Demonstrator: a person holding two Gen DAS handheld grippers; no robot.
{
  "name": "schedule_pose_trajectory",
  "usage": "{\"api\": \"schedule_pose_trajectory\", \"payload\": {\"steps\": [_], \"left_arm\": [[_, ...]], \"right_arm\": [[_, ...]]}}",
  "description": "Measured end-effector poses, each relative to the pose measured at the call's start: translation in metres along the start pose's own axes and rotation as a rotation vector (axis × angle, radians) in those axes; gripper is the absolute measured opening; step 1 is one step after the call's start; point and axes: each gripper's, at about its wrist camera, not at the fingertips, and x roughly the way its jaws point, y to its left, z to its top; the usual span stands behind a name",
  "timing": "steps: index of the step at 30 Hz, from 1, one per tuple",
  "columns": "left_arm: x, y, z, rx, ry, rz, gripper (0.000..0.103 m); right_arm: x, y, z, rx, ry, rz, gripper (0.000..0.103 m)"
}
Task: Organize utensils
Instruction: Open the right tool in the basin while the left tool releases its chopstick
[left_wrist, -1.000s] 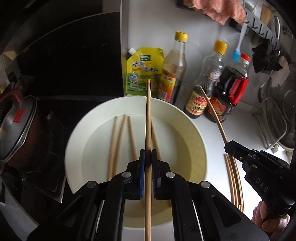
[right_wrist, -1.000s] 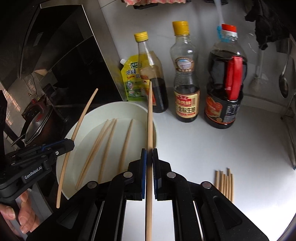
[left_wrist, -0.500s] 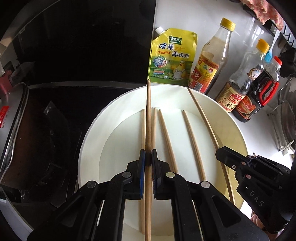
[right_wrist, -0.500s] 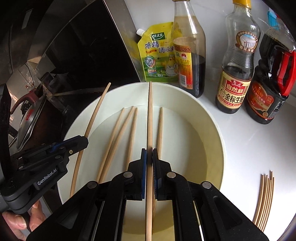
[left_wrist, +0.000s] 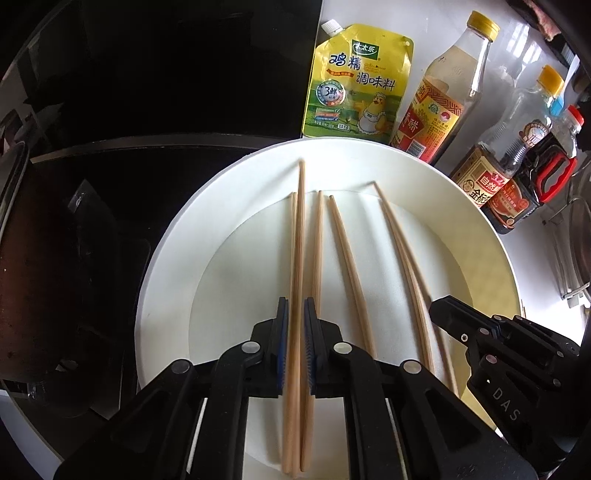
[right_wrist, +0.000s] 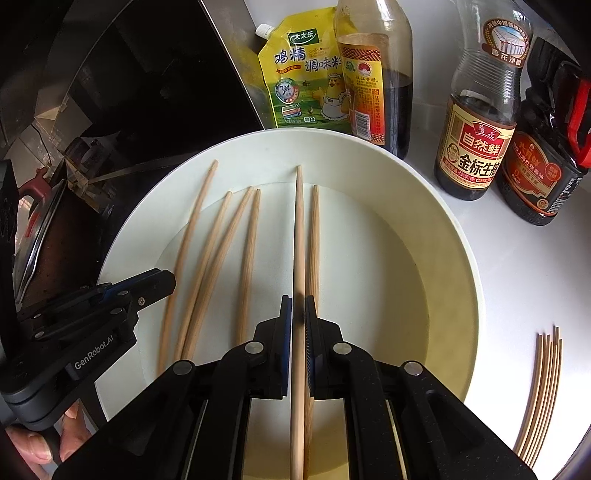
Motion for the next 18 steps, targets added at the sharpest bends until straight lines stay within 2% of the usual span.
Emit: {"api": "schedule_pose_trajectory", "payload": {"steps": [1,4,8,12,14,18], "left_arm": [[-0.002,0.001,0.0,-0.005,-0.006,-0.003,0.025],[-0.008,0.003,0.0,-0.019,-0.023,0.005,0.041],[-0.017,0.007,0.0,-0.039,-0.044,0.023,0.048],[-0.026,0.01,-0.004,-0.058,-0.061,0.05,0.062],[-0.03,0.012,-0.007,-0.067,-0.066,0.066,0.064],[-0.039,0.013,-0.012,-0.078,-0.073,0.082,0.068]], "right_arm": [[0.0,0.0,0.001,-0.001,-0.002,0.001,0.015],[-0.005,0.001,0.001,-0.012,-0.018,-0.009,0.017],[-0.014,-0.001,0.0,-0.018,-0.036,-0.012,0.017],[-0.021,-0.002,-0.003,-0.028,-0.042,-0.012,0.019],[-0.025,-0.001,-0.005,-0.033,-0.05,-0.005,0.024],[-0.034,0.0,-0.01,-0.051,-0.064,-0.002,0.025]]}}
